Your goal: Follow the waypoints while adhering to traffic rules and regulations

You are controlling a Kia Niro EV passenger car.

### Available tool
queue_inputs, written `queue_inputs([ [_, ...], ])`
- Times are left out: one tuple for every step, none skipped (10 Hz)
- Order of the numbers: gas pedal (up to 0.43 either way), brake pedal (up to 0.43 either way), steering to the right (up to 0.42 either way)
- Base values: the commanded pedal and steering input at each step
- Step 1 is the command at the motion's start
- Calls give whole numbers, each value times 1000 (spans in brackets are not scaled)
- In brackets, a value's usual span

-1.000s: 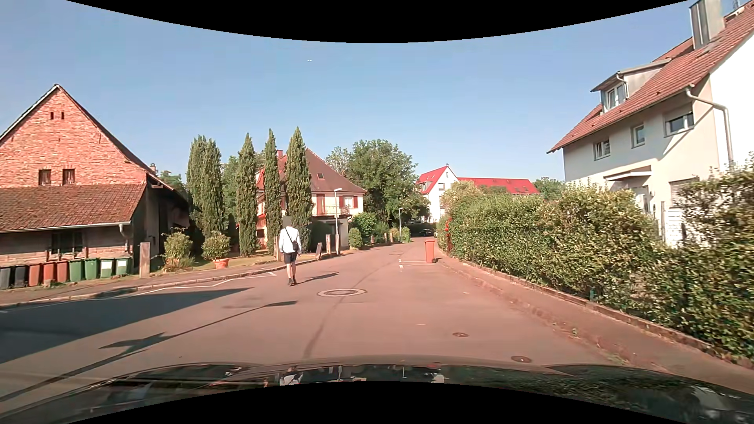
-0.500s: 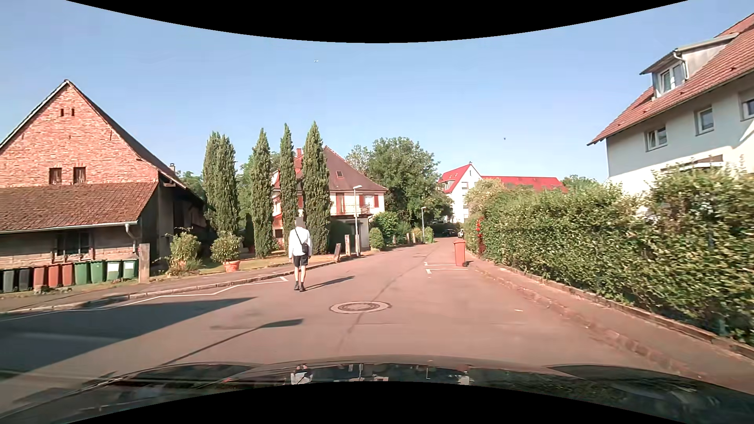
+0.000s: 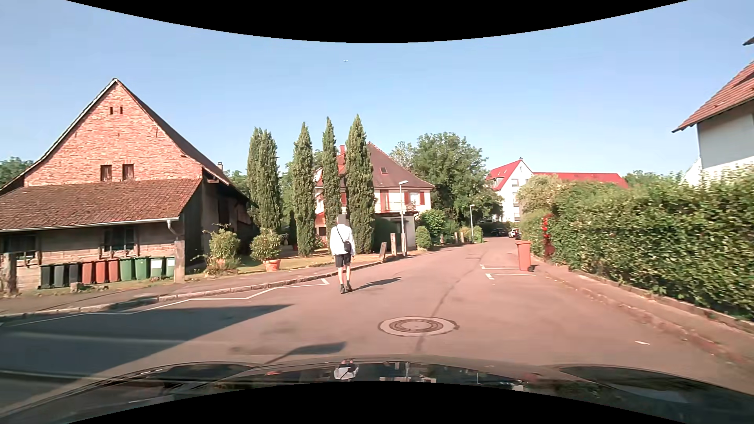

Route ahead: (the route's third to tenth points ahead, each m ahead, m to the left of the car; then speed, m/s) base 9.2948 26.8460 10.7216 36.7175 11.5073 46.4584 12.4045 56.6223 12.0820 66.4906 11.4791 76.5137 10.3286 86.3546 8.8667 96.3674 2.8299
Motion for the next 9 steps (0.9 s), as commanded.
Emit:
queue_inputs([
  [0, 0, -513],
  [0, 0, -553],
  [0, 0, -595],
  [0, 0, -627],
  [0, 0, -652],
  [0, 0, -667],
  [20, 0, -685],
  [47, 0, -703],
  [67, 0, -722],
])
